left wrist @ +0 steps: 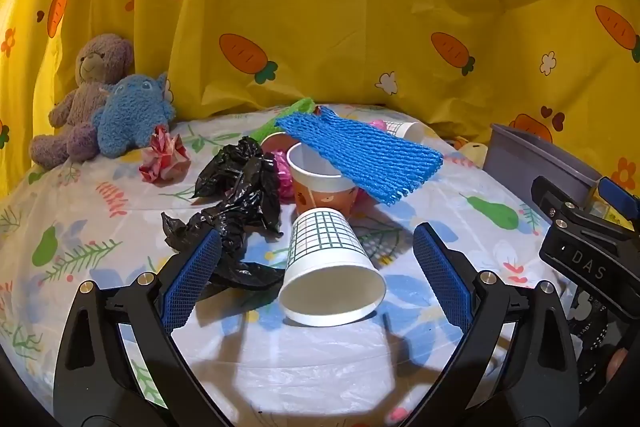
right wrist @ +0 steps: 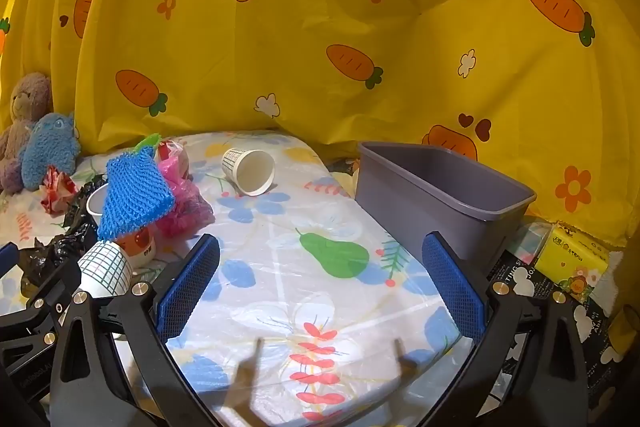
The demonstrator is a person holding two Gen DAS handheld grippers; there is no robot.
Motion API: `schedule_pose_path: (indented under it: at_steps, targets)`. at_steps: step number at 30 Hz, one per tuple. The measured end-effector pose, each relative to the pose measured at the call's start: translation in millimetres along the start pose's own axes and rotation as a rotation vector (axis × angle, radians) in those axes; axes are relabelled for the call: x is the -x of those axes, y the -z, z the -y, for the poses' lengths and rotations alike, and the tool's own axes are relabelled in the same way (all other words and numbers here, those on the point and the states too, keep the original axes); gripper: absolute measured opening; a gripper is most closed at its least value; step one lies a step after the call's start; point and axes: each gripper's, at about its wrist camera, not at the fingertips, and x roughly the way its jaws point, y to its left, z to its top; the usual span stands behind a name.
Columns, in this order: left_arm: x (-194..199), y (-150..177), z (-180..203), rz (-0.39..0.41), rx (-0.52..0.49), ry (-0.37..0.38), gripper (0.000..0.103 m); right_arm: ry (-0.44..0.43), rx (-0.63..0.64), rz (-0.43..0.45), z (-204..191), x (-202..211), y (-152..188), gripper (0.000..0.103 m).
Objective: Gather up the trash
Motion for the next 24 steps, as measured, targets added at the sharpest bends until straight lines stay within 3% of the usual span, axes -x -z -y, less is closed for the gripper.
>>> schedule_pose_path:
  at_steps: [24]
  targets:
    - [0.3,-0.9,-4.7,0.008,0.024,0.004,0.095,-0.006,0.000,-0.003,1.0,0.6,2.3,0.098]
